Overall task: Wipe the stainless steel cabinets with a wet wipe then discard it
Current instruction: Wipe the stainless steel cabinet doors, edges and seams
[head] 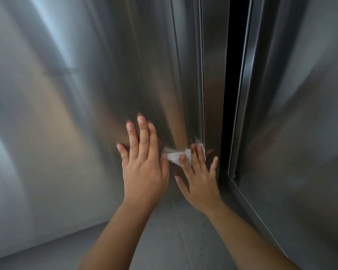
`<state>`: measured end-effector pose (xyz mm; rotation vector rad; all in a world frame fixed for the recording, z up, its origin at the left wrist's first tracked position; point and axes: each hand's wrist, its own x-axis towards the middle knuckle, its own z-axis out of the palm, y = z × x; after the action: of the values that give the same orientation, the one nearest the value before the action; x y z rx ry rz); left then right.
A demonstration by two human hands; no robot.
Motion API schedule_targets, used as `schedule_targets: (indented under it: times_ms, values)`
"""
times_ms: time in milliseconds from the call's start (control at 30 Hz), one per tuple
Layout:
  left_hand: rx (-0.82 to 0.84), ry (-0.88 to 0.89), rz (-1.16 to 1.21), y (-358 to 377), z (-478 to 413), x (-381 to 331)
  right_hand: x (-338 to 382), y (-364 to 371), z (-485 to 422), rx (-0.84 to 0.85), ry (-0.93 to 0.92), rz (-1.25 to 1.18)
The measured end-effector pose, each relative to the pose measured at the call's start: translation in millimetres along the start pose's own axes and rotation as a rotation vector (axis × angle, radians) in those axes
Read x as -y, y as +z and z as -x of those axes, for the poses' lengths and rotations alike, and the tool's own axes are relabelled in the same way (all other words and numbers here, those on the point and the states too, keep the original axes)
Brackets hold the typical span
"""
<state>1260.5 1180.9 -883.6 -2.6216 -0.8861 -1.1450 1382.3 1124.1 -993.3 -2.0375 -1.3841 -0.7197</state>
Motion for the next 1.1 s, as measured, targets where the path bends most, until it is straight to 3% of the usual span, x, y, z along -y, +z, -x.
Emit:
schedule_targets:
  times_ms: [167,533,933,1100]
  values:
    - [0.01,-0.012,0.001,0,0,0,2,-3,10,0.05,0.034,0.005]
    - [0.023,-0.039,0.07,1,0,-2,26,-47,-76,-0.165,0.087,-0.122]
    - [0.017,-0.037,0.025,3,-1,-2,-1,-7,4,0.08,0.032,-0.02]
    - [-0.002,-0.04,-0.012,3,1,0,4,-21,-14,0.043,0.035,-0.038]
